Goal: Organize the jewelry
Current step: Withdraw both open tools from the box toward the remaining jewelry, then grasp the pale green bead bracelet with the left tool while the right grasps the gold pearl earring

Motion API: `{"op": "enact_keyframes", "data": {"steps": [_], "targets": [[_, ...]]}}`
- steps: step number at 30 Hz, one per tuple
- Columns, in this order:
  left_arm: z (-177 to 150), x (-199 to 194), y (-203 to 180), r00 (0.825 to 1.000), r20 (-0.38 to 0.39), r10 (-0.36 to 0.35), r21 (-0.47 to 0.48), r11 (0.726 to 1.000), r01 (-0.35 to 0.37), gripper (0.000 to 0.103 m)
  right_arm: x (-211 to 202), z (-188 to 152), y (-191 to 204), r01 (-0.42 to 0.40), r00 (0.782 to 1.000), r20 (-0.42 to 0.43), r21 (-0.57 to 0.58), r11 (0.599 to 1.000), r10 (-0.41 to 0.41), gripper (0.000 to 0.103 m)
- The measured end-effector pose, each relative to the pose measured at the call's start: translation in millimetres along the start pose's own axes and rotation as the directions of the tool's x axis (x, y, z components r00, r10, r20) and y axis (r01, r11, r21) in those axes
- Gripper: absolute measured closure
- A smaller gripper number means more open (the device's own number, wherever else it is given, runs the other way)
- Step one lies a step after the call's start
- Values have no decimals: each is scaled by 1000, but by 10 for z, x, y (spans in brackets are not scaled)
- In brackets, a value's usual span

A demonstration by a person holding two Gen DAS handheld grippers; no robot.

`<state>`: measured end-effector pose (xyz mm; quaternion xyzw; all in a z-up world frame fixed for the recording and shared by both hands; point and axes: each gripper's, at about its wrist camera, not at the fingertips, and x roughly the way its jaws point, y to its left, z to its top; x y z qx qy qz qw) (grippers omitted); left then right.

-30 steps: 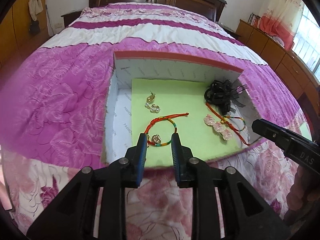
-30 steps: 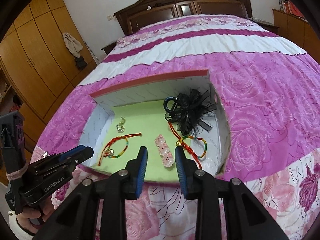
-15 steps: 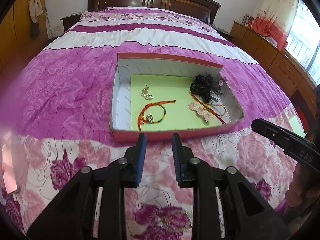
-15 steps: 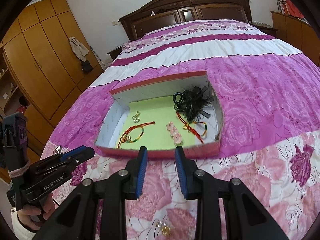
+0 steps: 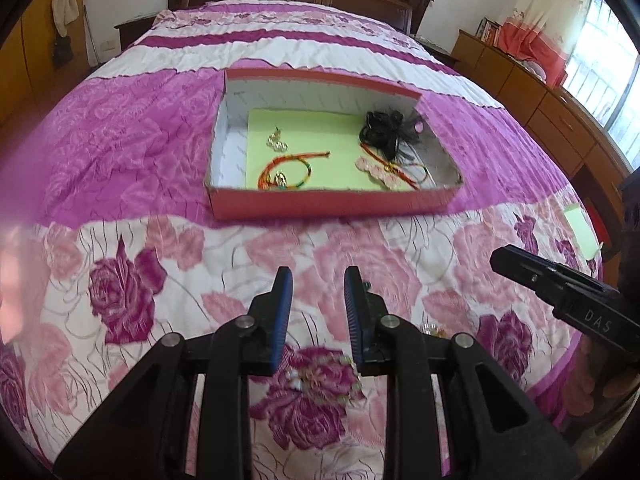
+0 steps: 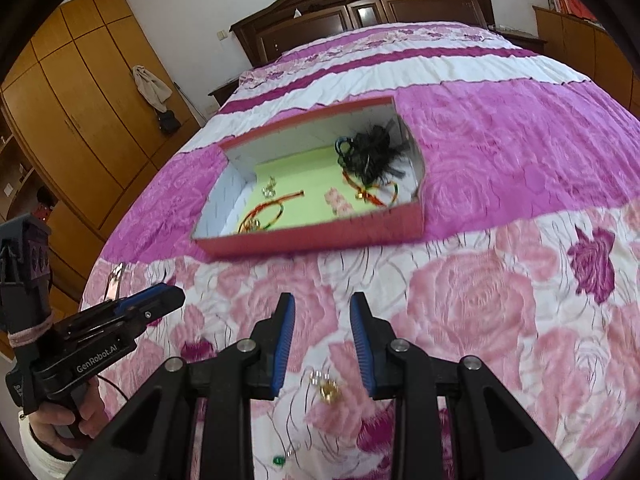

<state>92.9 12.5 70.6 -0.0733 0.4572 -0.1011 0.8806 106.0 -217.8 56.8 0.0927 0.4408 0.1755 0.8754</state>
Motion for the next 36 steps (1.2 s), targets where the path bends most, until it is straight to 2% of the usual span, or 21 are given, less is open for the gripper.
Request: {"op": "enact_keyframes", "data": {"steps": [14, 30, 36], "targets": [[-353, 126, 21, 996, -89, 11, 8, 1000, -10, 85, 142, -406, 21, -2, 996, -93, -12, 1000, 1, 72], [-601, 362, 86, 987, -160, 30, 23, 999, -27, 84, 477, -612, -4, 19, 983, -183, -30, 999, -24, 72], [-628, 425, 82, 987, -159, 34, 39, 999, -28, 84, 562, -643, -4, 22, 980, -196, -35, 999, -28, 71]]}}
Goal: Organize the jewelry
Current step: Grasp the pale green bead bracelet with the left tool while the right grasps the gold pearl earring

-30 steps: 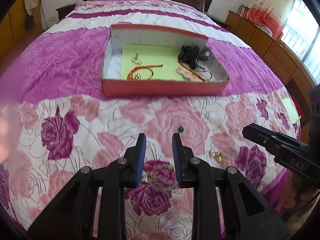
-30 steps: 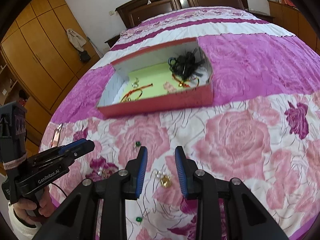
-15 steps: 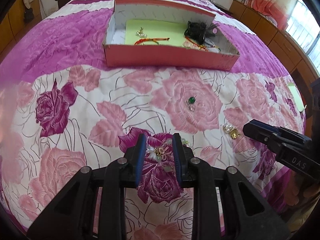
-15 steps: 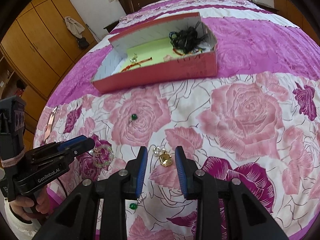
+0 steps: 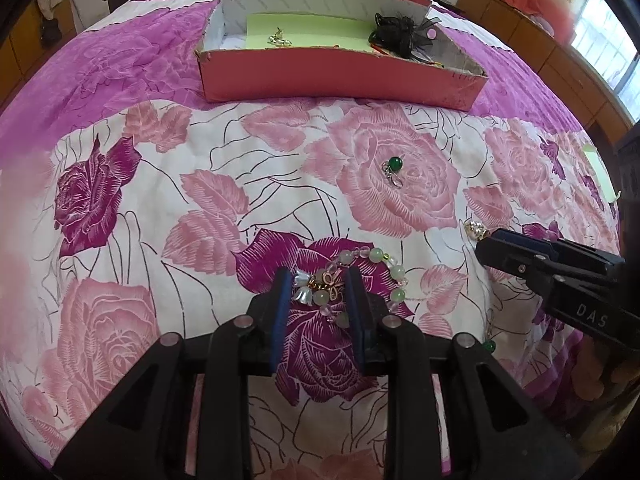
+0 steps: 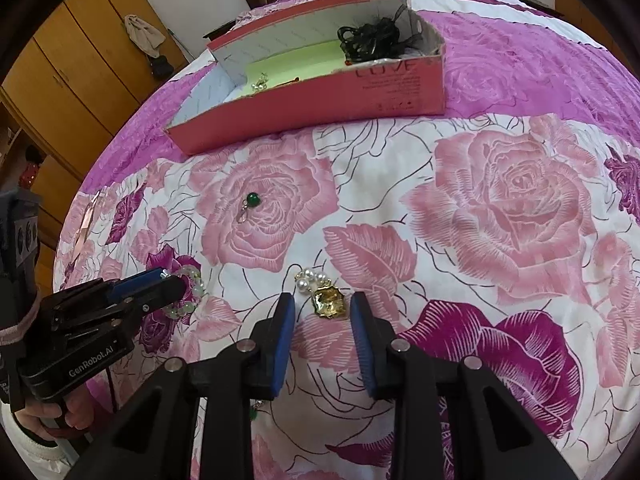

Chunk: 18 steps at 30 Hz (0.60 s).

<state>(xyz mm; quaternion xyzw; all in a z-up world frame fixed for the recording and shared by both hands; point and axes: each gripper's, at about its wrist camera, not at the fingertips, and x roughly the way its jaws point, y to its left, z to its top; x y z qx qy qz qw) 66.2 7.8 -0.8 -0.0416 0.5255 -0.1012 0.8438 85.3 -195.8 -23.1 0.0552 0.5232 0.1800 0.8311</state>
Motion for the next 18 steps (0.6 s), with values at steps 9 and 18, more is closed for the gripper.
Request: {"op": "enact_keyframes", "data": {"steps": [9, 18], "targets": [[-42, 77, -23, 1000, 10, 7, 35, 999, -7, 84, 114, -10, -22, -7, 1000, -9, 11, 1000, 7, 71], [-48, 126, -19, 1000, 5, 5, 28, 1000, -5, 84, 132, -26, -13, 6, 1000, 4, -4, 1000, -6, 79]]}}
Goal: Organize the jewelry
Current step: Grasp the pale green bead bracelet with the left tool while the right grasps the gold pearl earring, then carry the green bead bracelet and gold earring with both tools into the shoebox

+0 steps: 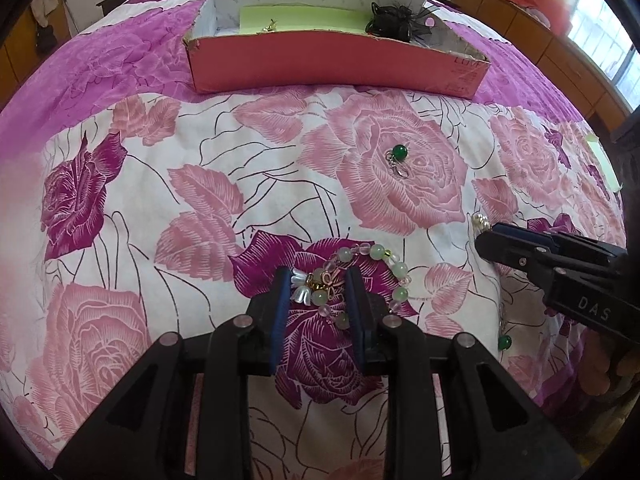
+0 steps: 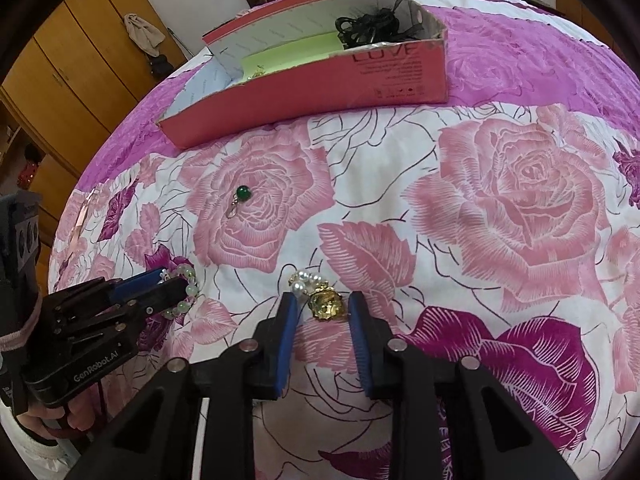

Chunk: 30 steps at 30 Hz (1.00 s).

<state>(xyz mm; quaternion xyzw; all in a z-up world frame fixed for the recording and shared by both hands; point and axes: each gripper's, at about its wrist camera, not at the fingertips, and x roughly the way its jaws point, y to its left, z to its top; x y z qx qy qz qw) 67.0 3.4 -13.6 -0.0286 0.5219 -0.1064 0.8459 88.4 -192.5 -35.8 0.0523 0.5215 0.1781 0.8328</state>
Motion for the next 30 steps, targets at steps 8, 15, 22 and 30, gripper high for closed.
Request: {"op": "enact_keyframes", "data": {"steps": [8, 15, 22, 30], "targets": [[-40, -64, -34, 999, 36, 13, 9, 1000, -13, 92, -61, -29, -47, -9, 1000, 28, 11, 1000, 9, 82], [-21, -203, 7, 998, 68, -3, -21, 1000, 4, 95, -226, -51, -94, -39, 997, 69, 28, 999, 37, 82], [15, -361, 7, 993, 114, -9, -32, 999, 13, 95, -423, -57, -75, -66, 990, 129, 23, 998, 63, 82], [95, -548, -20, 984, 176, -12, -38, 999, 19, 95, -597, -21, -36, -92, 977, 194, 16, 996, 87, 82]]}}
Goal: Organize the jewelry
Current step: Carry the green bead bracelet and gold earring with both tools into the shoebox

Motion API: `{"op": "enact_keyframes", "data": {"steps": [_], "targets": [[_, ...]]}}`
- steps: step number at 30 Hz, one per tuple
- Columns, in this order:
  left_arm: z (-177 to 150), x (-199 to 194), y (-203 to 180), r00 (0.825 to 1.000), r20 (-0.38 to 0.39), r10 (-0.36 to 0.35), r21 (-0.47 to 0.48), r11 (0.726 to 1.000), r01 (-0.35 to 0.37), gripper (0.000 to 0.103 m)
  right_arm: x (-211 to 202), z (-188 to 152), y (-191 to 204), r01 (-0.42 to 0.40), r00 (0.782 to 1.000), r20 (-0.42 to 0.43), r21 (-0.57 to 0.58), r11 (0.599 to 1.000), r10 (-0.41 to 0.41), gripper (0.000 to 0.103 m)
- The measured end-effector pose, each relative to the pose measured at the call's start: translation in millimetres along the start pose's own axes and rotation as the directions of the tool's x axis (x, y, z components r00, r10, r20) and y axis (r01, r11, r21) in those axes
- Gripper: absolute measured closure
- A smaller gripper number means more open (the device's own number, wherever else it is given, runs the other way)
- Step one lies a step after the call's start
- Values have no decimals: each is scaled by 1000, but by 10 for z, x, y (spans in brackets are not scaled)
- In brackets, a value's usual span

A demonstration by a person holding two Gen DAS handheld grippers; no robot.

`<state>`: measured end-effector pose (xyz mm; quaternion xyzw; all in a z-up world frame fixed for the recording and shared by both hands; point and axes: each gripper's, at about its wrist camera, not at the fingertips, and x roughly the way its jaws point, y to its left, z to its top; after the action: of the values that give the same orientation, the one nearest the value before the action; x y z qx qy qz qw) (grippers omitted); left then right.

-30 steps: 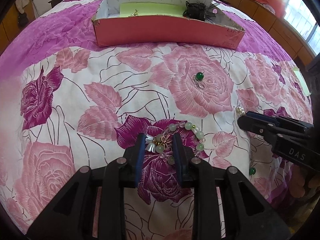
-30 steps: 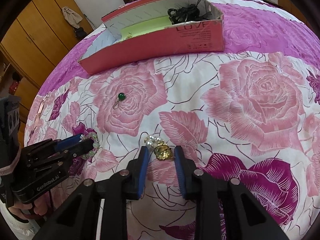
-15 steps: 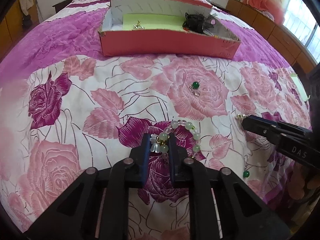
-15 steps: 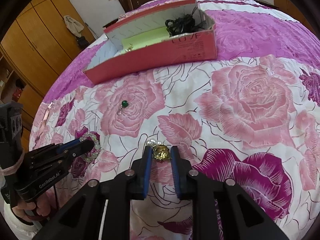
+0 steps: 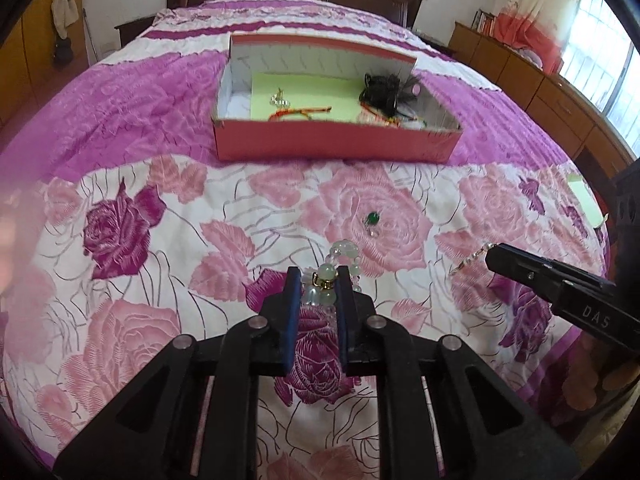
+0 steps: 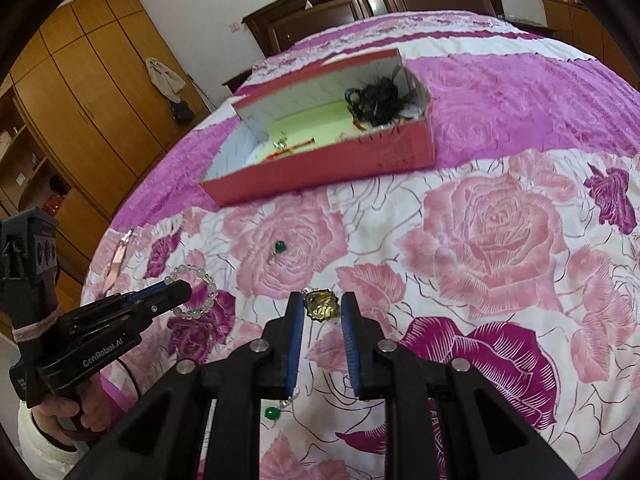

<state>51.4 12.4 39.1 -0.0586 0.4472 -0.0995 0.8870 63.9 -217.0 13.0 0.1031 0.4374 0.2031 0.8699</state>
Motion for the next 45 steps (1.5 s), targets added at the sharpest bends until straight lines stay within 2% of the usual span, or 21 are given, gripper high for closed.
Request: {"op": "enact_keyframes", "data": {"steps": [11, 19, 33, 45], "targets": [[210, -172, -53, 996, 90, 9, 19, 1000, -11, 95, -126, 123, 31, -18, 998, 55, -11, 1000, 19, 82], [468, -149, 7, 991, 131, 20, 9, 1000, -21, 95, -169, 353, 74, -14, 995, 100, -36, 999, 17, 82], [970, 49, 27, 983, 175, 50, 34, 998, -57, 95, -130, 975, 147, 4, 983, 185, -85, 996, 11, 82], [1296, 441, 107, 985, 163, 51, 17, 998, -55, 95, 205, 1425, 10, 57, 979, 202, -82, 995, -40, 82]]}}
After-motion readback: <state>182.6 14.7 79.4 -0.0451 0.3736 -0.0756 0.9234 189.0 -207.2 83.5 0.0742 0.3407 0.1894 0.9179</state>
